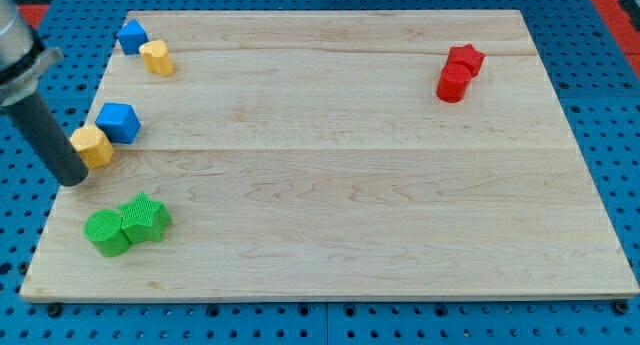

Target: Push the cube along with the hexagon diagonally up

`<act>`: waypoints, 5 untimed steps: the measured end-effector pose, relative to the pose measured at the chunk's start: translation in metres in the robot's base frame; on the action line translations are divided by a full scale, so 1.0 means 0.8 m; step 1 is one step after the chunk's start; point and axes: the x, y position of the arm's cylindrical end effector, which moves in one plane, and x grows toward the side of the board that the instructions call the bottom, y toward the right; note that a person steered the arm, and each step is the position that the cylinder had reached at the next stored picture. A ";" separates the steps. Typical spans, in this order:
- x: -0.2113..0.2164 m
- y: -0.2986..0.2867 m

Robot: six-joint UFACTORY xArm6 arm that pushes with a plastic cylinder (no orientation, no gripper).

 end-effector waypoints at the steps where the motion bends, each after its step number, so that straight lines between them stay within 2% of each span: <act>1: -0.029 0.004; 4: -0.158 0.054; 5: -0.167 0.112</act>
